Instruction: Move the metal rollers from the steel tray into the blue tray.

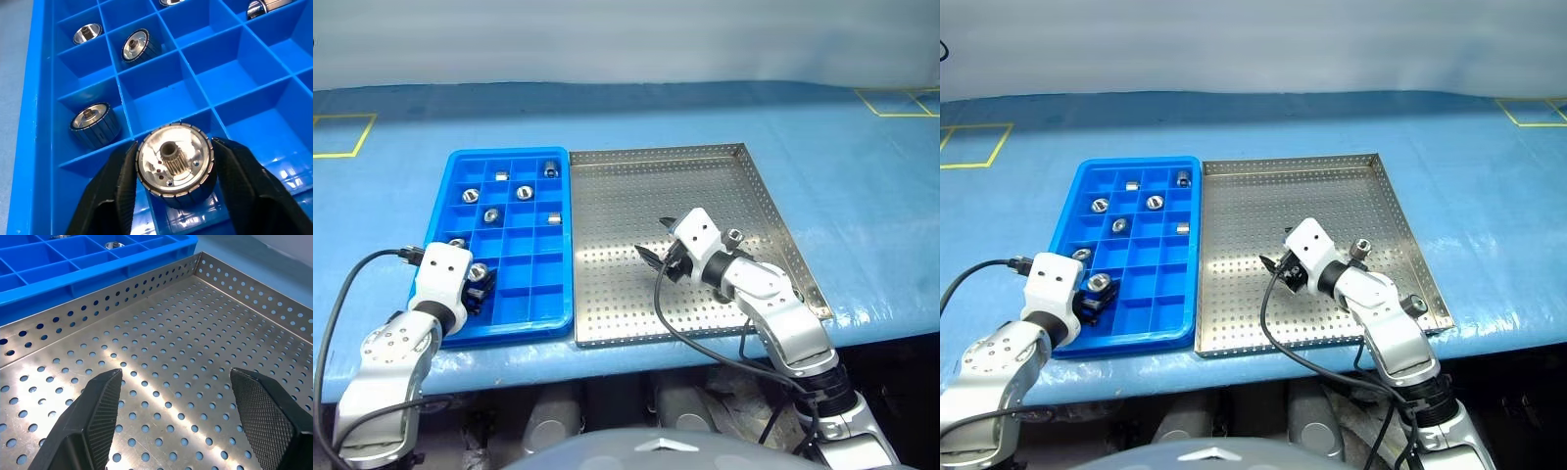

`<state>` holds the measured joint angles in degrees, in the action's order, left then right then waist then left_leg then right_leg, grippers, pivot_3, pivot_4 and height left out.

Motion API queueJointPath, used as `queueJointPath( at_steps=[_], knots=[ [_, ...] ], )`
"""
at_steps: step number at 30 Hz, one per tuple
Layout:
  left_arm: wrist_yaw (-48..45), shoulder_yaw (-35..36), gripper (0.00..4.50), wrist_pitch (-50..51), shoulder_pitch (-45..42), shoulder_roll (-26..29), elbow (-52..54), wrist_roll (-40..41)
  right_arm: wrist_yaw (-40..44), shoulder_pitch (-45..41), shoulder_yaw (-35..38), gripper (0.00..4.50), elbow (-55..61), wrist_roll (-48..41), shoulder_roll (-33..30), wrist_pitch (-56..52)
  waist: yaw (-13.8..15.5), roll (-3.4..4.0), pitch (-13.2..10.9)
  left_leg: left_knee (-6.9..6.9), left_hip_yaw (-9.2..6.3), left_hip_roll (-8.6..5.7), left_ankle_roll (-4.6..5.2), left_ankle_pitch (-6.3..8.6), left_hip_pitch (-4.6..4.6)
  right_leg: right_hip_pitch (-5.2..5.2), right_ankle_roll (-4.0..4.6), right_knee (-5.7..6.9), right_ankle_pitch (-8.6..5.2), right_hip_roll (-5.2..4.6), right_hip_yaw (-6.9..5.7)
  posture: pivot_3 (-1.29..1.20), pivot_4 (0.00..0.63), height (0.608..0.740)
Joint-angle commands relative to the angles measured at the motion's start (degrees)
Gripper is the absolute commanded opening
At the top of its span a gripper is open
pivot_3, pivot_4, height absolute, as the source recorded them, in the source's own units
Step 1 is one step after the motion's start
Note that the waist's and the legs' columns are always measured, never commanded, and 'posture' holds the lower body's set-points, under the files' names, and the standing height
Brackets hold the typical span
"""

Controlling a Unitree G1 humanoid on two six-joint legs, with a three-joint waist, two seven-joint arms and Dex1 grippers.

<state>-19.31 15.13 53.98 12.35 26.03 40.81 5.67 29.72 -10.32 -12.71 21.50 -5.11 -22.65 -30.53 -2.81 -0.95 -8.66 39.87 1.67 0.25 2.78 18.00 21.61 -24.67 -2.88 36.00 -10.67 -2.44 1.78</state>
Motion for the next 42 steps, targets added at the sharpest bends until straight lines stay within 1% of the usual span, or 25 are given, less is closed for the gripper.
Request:
queueJointPath(
  at_steps=[1,4,6,9,12,14,18,23,26,28,30,33,41,42],
  knots=[
    [-0.97,0.83,4.00,-4.69,-1.35,-1.43,1.53,2.59,-0.40,-0.30,1.62,3.70,2.84,-0.38,-0.24,0.42,0.17,0.00,0.00,0.00,0.00,-0.01,0.00,0.00,0.00,0.01,0.00,-0.01,0.00,0.00,-0.01,-0.11,0.150,0.740],
    [-2.84,1.46,4.00,-8.34,-3.73,-3.35,3.04,6.56,-0.27,-0.25,2.82,3.70,2.80,-0.72,-0.76,0.16,0.57,-0.03,0.02,0.03,-0.01,-0.04,0.02,0.00,0.00,0.05,-0.01,-0.04,0.01,-0.05,-0.04,-0.11,0.150,0.740],
    [-4.38,-0.31,4.00,-10.21,-5.66,-4.24,4.39,9.26,-0.55,-0.21,5.02,3.70,1.96,-0.40,-2.12,-0.14,0.55,-0.03,0.02,0.04,-0.01,-0.03,0.01,-0.01,0.00,0.05,-0.01,-0.04,0.01,-0.10,-0.04,-0.12,0.150,0.740],
    [-6.20,-5.63,4.00,-12.37,-8.80,-4.78,4.53,11.39,-1.25,-0.02,8.59,3.70,-0.36,0.69,-5.55,-2.48,0.62,-0.02,0.02,0.04,-0.01,-0.05,0.00,-0.01,0.00,0.07,-0.01,-0.05,0.01,-0.08,-0.04,-0.13,0.150,0.740],
    [-6.79,-13.14,4.00,-14.40,-10.83,-5.16,1.52,10.48,-1.79,0.62,11.05,3.70,-2.37,0.87,-7.82,-3.99,0.25,0.00,0.04,0.03,0.04,-0.12,0.03,-0.01,0.00,0.08,-0.01,-0.06,0.01,-0.04,0.01,-0.14,0.150,0.740],
    [-6.54,-16.51,4.00,-15.35,-11.54,-5.27,-0.03,9.73,-2.48,0.57,12.24,3.70,-3.11,0.92,-8.48,-4.72,-0.36,0.03,0.05,0.03,0.06,-0.11,0.06,0.01,-0.01,0.07,-0.02,-0.06,0.01,0.08,0.05,-0.17,0.150,0.740],
    [-6.72,-24.79,4.00,-18.36,-14.08,-7.41,-3.83,8.55,-2.03,0.02,14.99,3.70,-5.22,-0.84,-9.32,-6.47,-1.43,0.04,0.05,0.03,0.11,-0.06,0.11,0.03,-0.02,0.07,-0.05,-0.05,0.03,0.21,0.16,-0.19,0.150,0.740],
    [-6.92,-30.20,4.00,-20.61,-16.23,-9.03,-6.41,7.28,-2.12,-2.32,16.67,3.70,-11.23,-2.67,-7.89,-6.28,-2.42,0.04,0.05,0.07,0.22,-0.06,0.16,0.03,-0.05,0.08,-0.14,-0.06,0.08,0.31,0.38,-0.20,0.150,0.740],
    [-7.28,-31.41,4.00,-21.31,-16.33,-8.65,-7.05,7.05,-2.28,-3.66,17.07,3.70,-14.84,-3.90,-6.26,-5.60,-2.97,0.04,0.05,0.08,0.27,-0.02,0.17,0.03,-0.06,0.06,-0.20,-0.06,0.11,0.40,0.52,-0.19,0.150,0.740],
    [-7.44,-31.45,4.00,-21.46,-16.00,-8.19,-7.04,7.24,-2.18,-4.29,17.01,3.70,-16.53,-4.31,-5.24,-5.01,-3.22,0.05,0.05,0.08,0.26,0.00,0.16,0.03,-0.06,0.06,-0.24,-0.06,0.14,0.45,0.56,-0.19,0.150,0.740],
    [-7.72,-31.41,4.00,-21.51,-15.76,-7.47,-7.12,7.38,-2.33,-5.12,17.19,3.70,-18.36,-4.89,-4.00,-4.49,-3.48,0.06,0.05,0.08,0.26,0.01,0.17,0.03,-0.05,0.06,-0.47,-0.06,0.27,0.46,0.57,-0.19,0.150,0.740],
    [-7.73,-31.54,4.00,-21.70,-15.83,-6.84,-7.55,7.28,-2.56,-6.30,17.40,3.70,-20.86,-5.60,-2.56,-3.87,-3.69,0.07,0.05,0.08,0.28,0.00,0.17,0.03,-0.05,0.05,-0.50,-0.07,0.29,0.46,0.63,-0.19,0.150,0.740],
    [-7.56,-31.74,4.00,-22.05,-15.97,-6.32,-7.61,7.12,-4.10,-8.99,17.10,3.70,-28.38,-4.96,-0.54,-1.50,-4.03,0.11,0.06,0.08,0.28,0.00,0.18,0.03,-0.04,0.04,-0.56,-0.08,0.32,0.46,0.64,-0.18,0.150,0.740],
    [-7.51,-31.60,4.02,-22.03,-15.96,-6.21,-7.54,7.09,-4.42,-9.01,17.14,3.52,-28.92,-4.84,-0.46,-1.50,-4.02,0.12,0.06,0.08,0.28,0.00,0.18,0.03,-0.04,0.04,-0.56,-0.08,0.32,0.46,0.64,-0.18,0.150,0.740]
  ],
)
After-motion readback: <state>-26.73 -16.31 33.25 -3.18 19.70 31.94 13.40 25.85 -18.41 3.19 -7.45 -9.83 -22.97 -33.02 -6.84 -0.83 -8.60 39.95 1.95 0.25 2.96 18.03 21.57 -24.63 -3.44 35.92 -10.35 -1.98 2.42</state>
